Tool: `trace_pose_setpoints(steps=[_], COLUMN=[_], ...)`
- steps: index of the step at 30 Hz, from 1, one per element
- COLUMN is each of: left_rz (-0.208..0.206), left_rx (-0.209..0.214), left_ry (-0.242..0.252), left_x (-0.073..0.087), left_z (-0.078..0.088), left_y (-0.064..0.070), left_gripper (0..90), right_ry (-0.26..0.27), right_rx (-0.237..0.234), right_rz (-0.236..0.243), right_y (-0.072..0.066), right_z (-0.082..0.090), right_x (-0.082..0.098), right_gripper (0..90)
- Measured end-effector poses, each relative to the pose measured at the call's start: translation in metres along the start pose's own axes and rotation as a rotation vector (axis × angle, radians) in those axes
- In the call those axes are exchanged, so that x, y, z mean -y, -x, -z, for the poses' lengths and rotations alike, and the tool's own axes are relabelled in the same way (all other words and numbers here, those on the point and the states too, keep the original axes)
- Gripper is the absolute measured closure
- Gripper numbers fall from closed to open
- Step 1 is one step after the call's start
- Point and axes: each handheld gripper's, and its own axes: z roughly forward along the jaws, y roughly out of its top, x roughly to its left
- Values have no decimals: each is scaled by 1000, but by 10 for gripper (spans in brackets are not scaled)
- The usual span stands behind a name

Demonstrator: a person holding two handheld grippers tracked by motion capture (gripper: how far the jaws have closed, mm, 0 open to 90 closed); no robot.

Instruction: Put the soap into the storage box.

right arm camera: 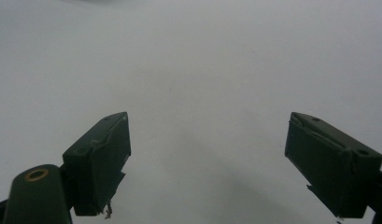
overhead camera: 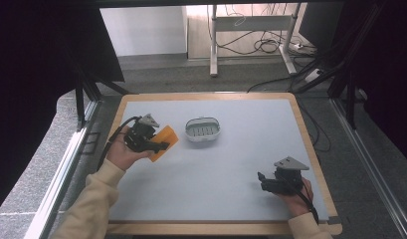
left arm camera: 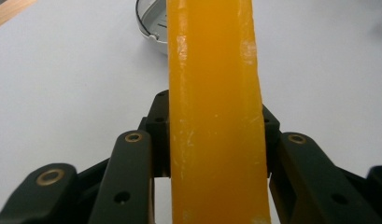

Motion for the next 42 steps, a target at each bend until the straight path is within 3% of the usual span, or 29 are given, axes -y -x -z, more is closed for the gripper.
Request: trace_pose_setpoints(steps=[11, 21, 26, 42], left_rz=[-12, -50, -61, -101], left_rx=[3, 12, 40, 51], left_ry=[3, -5, -6, -26], left_x=[-7, -17, -21, -37], left_z=[-1, -3, -7, -20], left_y=[0, 2, 2, -1], left_gripper=[617, 617, 617, 617], right_ry=[0, -1, -2, -1], right_rx=[1, 2, 1, 0], right_rz=[-1, -1, 3, 4], right_y=[0, 0, 0, 1], right_z=[0, 0, 0, 0], right_x=[0, 0, 0, 0], right_gripper=[147, 147, 147, 147])
